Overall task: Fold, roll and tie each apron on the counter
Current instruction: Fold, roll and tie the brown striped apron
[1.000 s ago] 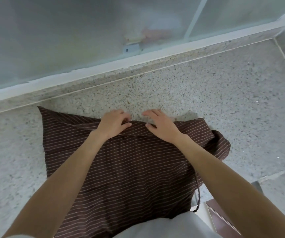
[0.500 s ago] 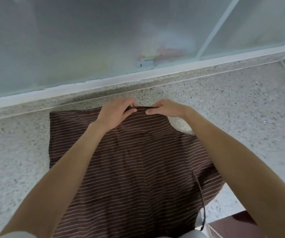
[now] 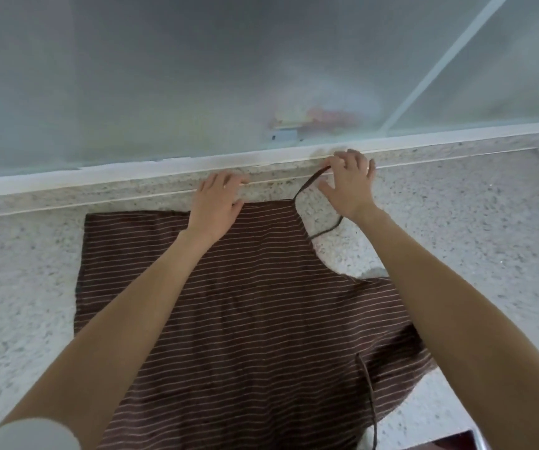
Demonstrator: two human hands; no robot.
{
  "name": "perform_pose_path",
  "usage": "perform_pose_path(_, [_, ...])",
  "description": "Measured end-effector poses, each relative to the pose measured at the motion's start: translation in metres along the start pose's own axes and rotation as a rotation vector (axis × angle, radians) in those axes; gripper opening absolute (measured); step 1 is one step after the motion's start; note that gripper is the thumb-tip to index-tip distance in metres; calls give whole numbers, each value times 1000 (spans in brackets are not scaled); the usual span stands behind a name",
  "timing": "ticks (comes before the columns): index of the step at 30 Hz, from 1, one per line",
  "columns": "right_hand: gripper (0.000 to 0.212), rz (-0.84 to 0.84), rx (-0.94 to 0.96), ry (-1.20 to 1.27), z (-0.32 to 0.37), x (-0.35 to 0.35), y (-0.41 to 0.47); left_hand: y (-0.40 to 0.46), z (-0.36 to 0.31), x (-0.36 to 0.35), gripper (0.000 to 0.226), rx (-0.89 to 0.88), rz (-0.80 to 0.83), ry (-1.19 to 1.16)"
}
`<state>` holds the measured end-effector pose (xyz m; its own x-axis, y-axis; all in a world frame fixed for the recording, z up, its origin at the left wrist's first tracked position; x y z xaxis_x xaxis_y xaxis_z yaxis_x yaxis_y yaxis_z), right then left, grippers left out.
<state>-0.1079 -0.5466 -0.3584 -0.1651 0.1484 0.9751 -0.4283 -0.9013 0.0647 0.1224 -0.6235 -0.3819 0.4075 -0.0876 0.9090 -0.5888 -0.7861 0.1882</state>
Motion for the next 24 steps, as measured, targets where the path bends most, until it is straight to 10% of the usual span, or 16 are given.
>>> perform_pose_path(7, [25,24,237,158,41,-37,-60,-69,16,-1,38,129,11,48])
perform_pose_path(12, [83,379,351,-50,53,-82,-117,-114,38,-35,87,288,427,181])
perform_pose_path(24, [89,456,401,-85,51,-104,-81,-92,68,-36,93,262,338,173])
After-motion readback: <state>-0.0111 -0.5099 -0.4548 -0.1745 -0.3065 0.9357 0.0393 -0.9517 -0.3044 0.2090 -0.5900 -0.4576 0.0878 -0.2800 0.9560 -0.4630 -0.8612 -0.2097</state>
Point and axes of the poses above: each hand's wrist, its own y-axis towards the middle knuckle, its own x-axis out of the back of the hand, z = x × y, the point moved 5 cm from there along y, towards the middle knuckle, and after that the axes turned 10 degrees about -z, right-handed, at the moved point
